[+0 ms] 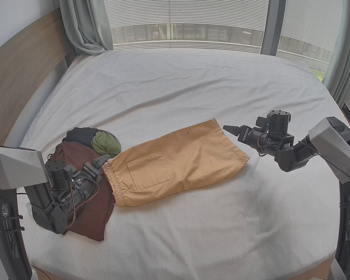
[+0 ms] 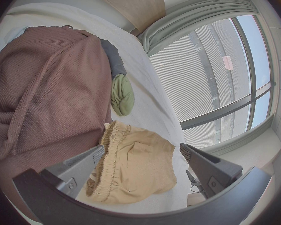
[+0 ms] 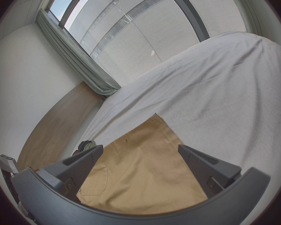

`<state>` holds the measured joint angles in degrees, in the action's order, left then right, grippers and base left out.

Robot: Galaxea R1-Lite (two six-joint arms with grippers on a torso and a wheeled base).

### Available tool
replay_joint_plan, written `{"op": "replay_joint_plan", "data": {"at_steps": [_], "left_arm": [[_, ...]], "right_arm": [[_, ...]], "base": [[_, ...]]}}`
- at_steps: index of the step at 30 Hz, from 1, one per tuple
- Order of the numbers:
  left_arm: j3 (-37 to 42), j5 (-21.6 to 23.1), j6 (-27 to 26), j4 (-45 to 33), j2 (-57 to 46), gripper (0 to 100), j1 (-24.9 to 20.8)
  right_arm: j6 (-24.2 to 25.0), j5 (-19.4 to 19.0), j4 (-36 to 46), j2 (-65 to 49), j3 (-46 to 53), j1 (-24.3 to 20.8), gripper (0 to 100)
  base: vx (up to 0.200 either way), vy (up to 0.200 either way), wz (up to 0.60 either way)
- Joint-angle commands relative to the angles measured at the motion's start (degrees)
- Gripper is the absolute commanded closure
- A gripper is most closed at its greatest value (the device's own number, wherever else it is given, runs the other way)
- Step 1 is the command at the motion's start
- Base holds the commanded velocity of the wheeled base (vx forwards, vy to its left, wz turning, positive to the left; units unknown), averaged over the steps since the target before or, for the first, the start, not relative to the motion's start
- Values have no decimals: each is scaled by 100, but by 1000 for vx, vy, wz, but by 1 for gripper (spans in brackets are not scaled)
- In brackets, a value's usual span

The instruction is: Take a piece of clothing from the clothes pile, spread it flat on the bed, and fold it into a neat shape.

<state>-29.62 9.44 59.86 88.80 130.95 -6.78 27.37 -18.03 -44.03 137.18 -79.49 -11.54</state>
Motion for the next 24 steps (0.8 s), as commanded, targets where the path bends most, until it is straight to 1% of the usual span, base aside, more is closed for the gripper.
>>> {"op": "replay_joint_plan", "data": {"at_steps": [1, 5, 7, 8, 9, 11, 13, 16, 19, 21, 24], "left_arm": [[343, 155, -9, 15, -615, 0, -184], [598, 436, -71, 15, -949, 0, -394], [704, 410, -167, 15, -1080, 0, -535], [739, 384, -299, 15, -1116, 0, -614], [765, 375, -457, 15, -1133, 0, -658], [827, 322, -1020, 6, -1133, 0, -746], [862, 173, -1582, 15, -1107, 0, -790], [800, -328, -2364, 15, -1063, 0, -851], [774, -574, -2848, 24, -1054, 0, -887], [774, -592, -3032, 32, -1072, 0, -878], [774, -601, -3164, 32, -1089, 0, -843]], "right_arm": [[-3, 151, -281, -508, 883, -6, 0], [5, 151, -343, -675, 1428, -6, 0], [14, 159, -343, -719, 1657, -6, 0], [14, 186, -343, -719, 1744, -6, 0], [14, 212, -343, -728, 1806, -6, 0], [23, 282, -334, -719, 1955, -23, 0], [23, 326, -334, -675, 2052, -41, 0], [32, 335, -343, -596, 2157, -67, 0], [67, 335, -343, -420, 2140, -76, 0], [164, 335, -352, -315, 2122, -102, 0], [190, 335, -352, -192, 2070, -146, 0]], "base": [[0, 0, 0], [0, 0, 0], [0, 0, 0], [0, 0, 0], [0, 0, 0], [0, 0, 0], [0, 0, 0], [0, 0, 0], [0, 0, 0], [0, 0, 0], [0, 0, 0]]}}
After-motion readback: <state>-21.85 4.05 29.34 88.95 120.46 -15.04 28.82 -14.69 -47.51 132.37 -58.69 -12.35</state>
